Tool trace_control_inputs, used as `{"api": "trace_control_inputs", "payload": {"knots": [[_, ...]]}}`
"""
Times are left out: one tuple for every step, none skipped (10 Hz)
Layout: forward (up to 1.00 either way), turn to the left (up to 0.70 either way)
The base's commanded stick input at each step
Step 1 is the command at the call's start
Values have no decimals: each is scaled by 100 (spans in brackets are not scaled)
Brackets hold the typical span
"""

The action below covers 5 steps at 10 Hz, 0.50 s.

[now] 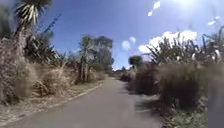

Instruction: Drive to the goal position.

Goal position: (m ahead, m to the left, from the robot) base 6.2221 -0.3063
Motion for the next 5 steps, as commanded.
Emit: {"api": "trace_control_inputs", "payload": {"knots": [[100, 0], [100, 0], [100, 0], [100, 0], [100, 0]]}}
